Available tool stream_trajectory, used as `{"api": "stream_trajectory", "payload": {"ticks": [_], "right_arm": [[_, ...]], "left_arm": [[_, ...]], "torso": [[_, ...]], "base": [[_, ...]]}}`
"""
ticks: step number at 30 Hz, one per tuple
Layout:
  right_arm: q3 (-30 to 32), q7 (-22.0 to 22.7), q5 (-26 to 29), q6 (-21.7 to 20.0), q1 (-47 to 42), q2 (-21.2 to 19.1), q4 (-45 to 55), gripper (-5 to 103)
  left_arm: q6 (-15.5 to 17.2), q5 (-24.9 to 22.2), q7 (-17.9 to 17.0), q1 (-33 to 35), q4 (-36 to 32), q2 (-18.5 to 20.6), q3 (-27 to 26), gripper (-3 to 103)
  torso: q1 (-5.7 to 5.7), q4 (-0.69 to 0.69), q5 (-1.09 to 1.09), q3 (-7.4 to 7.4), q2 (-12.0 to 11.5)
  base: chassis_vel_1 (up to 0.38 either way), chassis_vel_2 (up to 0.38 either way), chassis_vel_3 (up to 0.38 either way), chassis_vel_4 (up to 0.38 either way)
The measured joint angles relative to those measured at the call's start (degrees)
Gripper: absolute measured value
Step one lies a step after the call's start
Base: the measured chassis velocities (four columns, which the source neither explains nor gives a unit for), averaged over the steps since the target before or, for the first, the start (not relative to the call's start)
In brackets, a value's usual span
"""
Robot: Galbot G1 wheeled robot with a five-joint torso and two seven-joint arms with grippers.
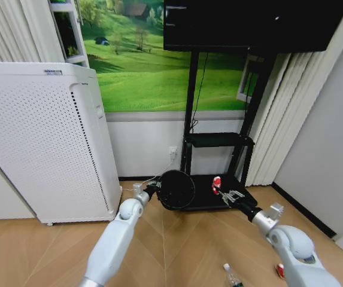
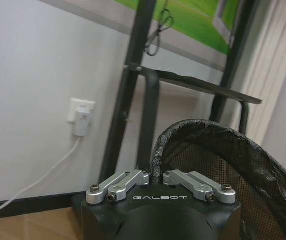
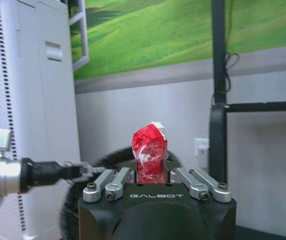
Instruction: Pick up the trash bin and place the garbage on the floor into it.
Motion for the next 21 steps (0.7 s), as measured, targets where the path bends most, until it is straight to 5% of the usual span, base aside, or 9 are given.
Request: {"api": "stream_trajectory", "payload": {"ticks": [15,21], "right_arm": [[-6.4,-0.2,-8.1,-0.5,5.2,3.2,-2.3,25],[-7.1,0.6,-9.5,0.3,5.2,3.6,-2.8,52]], "left_arm": [[-0.3,1.3,-0.3,-0.3,1.8,-3.4,3.3,7],[-0.3,1.6,-0.4,-0.4,1.5,-3.4,3.5,7]], "torso": [[0.00,0.01,0.00,0.00,0.0],[0.00,0.02,-0.01,0.00,0.0]], "base": [[0.000,0.000,0.000,0.000],[0.000,0.000,0.000,0.000]]}}
